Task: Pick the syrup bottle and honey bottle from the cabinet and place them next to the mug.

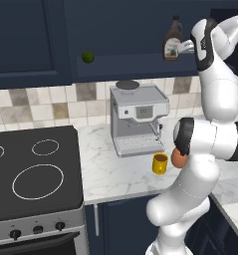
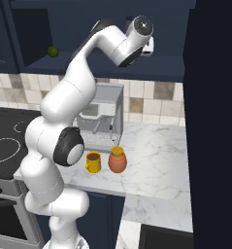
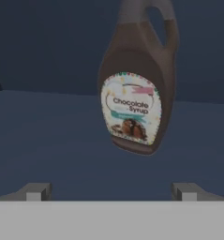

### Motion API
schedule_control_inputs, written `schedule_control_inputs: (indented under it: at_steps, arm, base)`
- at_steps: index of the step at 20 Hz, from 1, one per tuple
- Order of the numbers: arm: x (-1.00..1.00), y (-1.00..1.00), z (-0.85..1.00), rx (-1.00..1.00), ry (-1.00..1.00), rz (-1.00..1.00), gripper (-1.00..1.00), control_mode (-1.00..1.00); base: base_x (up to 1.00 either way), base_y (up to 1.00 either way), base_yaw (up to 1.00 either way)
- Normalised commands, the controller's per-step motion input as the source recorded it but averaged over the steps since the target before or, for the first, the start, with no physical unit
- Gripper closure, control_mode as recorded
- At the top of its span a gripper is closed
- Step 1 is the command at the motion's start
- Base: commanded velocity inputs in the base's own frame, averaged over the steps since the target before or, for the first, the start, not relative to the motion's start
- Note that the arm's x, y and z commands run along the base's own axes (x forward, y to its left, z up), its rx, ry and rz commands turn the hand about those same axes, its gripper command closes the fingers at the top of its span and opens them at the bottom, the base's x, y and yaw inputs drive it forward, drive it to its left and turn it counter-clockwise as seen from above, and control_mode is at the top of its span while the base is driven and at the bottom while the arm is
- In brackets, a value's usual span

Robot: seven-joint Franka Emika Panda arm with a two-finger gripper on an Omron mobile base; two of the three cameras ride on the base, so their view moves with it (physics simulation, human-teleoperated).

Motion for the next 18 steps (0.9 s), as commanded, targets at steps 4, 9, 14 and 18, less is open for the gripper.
schedule_control_inputs:
  at_steps: [4, 9, 14, 18]
  arm:
    - [0.13, 0.00, -0.24, 0.04, 0.00, 0.00, -1.00, -1.00]
    - [0.15, 0.00, 0.00, 0.05, 0.00, 0.00, -1.00, -1.00]
    - [0.15, 0.00, 0.00, 0.09, 0.00, 0.00, -1.00, -1.00]
    - [0.09, -0.03, 0.00, 0.11, 0.00, 0.00, -1.00, -1.00]
  base:
    - [0.00, 0.00, 0.00]
    - [0.00, 0.00, 0.00]
    - [0.00, 0.00, 0.00]
    - [0.00, 0.00, 0.00]
